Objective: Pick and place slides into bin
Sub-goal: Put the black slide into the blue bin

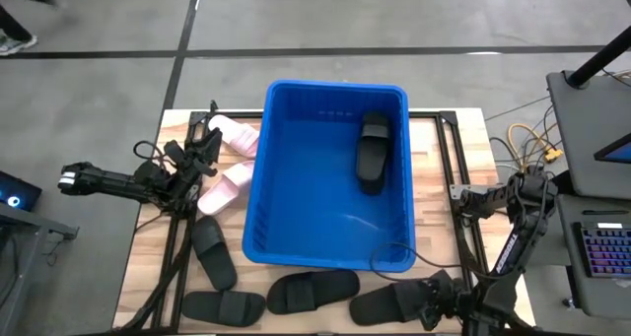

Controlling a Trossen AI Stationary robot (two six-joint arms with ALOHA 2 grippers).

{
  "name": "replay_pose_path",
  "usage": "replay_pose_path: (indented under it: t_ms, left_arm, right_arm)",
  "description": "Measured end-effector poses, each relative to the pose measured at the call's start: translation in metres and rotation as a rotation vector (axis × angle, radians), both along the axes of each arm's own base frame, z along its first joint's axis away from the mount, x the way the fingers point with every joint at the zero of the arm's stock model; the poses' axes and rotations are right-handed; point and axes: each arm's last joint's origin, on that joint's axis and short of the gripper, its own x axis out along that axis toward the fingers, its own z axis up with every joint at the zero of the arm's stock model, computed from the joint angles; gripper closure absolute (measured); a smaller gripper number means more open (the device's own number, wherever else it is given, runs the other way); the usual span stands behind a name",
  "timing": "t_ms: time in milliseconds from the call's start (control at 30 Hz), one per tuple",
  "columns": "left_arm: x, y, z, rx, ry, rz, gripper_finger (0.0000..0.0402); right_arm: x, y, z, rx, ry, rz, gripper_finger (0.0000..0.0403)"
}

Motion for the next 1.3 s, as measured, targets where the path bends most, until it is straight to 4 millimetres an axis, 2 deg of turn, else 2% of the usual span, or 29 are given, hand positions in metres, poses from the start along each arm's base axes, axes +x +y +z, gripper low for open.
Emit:
replay_pose_path:
  t_ms: [300,933,1300]
  left_arm:
    - [0.0,0.0,0.0,-0.001,0.0,0.0,0.0253]
    - [0.0,0.0,0.0,-0.001,-0.001,0.0,0.0253]
    - [0.001,0.0,0.0,0.0,0.004,0.0,0.0253]
  right_arm:
    - [0.005,0.008,0.003,0.077,-0.096,-0.011,0.0183]
    - [0.02,0.002,0.005,0.024,-0.285,-0.08,0.0184]
    - [0.026,0.002,0.003,0.027,-0.269,-0.036,0.0184]
